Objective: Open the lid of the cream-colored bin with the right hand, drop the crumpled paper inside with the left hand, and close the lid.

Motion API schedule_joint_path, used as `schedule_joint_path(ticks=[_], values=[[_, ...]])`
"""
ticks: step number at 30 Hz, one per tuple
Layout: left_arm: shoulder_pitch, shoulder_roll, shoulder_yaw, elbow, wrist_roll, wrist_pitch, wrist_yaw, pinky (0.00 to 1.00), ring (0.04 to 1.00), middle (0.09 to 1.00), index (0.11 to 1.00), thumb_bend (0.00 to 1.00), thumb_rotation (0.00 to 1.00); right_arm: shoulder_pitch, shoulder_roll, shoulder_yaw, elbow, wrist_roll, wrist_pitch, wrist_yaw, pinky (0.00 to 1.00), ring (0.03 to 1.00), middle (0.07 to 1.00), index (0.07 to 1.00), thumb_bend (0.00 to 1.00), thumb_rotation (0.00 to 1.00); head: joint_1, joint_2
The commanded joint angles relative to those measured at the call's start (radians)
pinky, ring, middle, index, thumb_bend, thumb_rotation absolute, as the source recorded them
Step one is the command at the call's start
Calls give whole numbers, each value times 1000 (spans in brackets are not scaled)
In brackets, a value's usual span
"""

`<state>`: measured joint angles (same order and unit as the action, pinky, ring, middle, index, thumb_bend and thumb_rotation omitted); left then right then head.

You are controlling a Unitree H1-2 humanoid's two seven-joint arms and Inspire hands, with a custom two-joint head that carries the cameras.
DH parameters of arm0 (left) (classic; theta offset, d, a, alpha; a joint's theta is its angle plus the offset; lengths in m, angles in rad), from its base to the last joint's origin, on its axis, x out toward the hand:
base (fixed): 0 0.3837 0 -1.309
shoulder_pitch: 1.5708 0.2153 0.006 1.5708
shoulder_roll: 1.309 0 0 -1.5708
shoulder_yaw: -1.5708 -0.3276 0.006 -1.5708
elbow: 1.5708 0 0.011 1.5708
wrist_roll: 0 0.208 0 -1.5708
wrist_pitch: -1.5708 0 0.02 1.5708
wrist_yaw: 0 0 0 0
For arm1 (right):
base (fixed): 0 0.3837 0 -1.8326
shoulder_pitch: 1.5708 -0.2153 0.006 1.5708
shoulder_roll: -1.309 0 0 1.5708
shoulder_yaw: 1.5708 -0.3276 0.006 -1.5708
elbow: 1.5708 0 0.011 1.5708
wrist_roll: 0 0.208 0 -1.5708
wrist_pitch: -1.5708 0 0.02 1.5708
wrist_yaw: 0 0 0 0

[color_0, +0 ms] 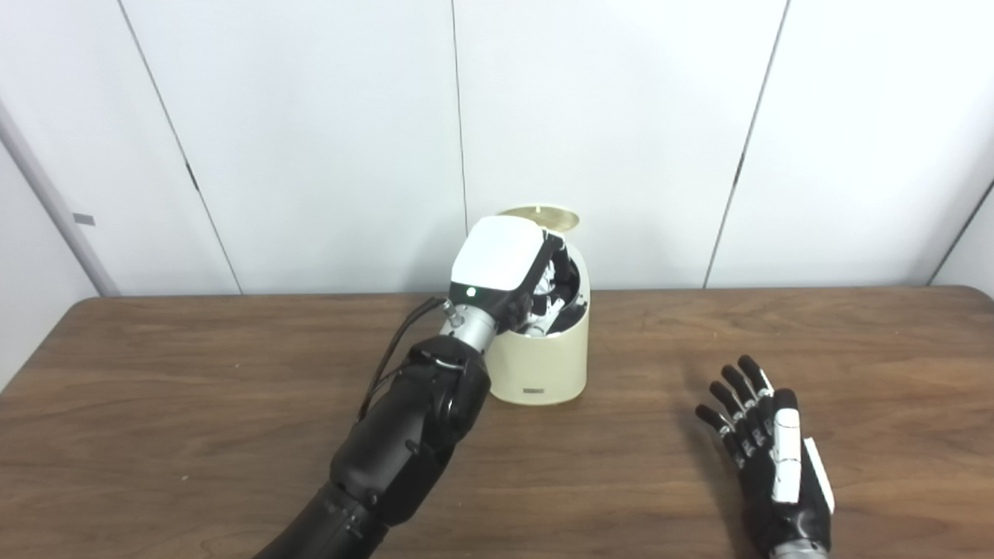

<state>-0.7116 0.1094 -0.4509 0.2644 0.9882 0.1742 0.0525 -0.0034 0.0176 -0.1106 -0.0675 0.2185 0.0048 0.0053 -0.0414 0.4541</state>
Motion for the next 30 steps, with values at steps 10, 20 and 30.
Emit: schedule_joint_path(ticks=[10, 20, 30], values=[[-43, 20, -10, -44, 55, 38, -37, 677, 753, 765, 692, 930, 81, 61, 20, 9, 87, 16, 12, 15, 793, 907, 924, 938, 460, 1000, 2, 3], [-38, 23, -15, -63, 76, 61, -64, 671, 771, 796, 743, 947, 131, 60, 16, 11, 87, 13, 15, 16, 796, 910, 922, 936, 463, 1000, 3, 4], [-27, 12, 15, -65, 31, 37, -39, 632, 725, 752, 714, 916, 66, 63, 14, 11, 85, 13, 18, 15, 802, 907, 925, 940, 448, 1000, 6, 7]])
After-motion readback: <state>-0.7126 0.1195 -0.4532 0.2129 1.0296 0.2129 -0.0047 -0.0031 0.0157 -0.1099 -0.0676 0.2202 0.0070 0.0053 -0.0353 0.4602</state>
